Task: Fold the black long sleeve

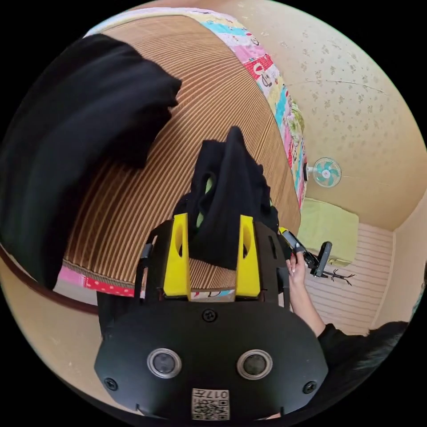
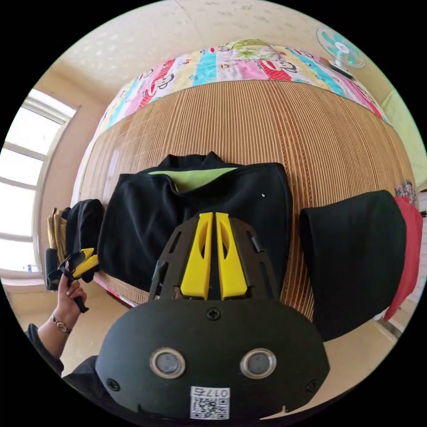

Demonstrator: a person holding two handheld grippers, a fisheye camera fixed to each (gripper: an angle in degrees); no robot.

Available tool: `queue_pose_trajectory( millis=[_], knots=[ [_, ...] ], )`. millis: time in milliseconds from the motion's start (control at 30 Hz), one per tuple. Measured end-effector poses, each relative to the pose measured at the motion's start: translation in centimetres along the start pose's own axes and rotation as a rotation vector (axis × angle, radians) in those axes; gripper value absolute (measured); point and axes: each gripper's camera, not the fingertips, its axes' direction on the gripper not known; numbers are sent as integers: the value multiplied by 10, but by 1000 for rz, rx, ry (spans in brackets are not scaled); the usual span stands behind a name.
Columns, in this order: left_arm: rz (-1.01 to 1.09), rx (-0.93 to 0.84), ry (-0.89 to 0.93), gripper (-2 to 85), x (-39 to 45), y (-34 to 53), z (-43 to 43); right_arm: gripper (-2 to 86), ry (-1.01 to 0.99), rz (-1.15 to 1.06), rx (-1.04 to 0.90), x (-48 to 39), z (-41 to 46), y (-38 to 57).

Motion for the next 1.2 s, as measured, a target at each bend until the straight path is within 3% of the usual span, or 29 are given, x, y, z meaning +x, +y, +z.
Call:
queue_pose_trajectory(
  millis=[100, 200, 300, 467, 533, 700, 800, 967, 1100, 1200],
  knots=[
    [-109, -6, 13, 131, -28, 9, 23, 5, 117, -1, -148, 26, 46, -10],
    [-166, 57, 171, 73, -36, 6, 26, 3, -23, 86, -139, 54, 30, -23],
    [62, 99, 206, 53, 26, 3, 11, 2, -131, 148, -33, 75, -15, -13],
    [635, 21, 35, 51, 204, 44, 36, 3, -223, 252, 14, 130, -70, 38],
    [854, -95, 27, 51, 269, 82, 89, 4, -242, 314, -9, 157, -79, 63],
    [1023, -380, 88, 64, 310, 149, 200, 10, -295, 488, -152, 247, -80, 130],
    [928, -399, 151, 90, 288, 156, 213, 23, -381, 534, -193, 287, -82, 151],
    [535, -203, -59, 165, 195, 117, 197, 82, -663, 568, -213, 328, -79, 162],
    [256, -323, -38, 197, 119, 88, 246, 166, -1033, 675, -187, 347, -59, 169],
    [136, -469, 141, 137, 87, 88, 295, 222, -1217, 789, -176, 348, -37, 175]
  ],
)
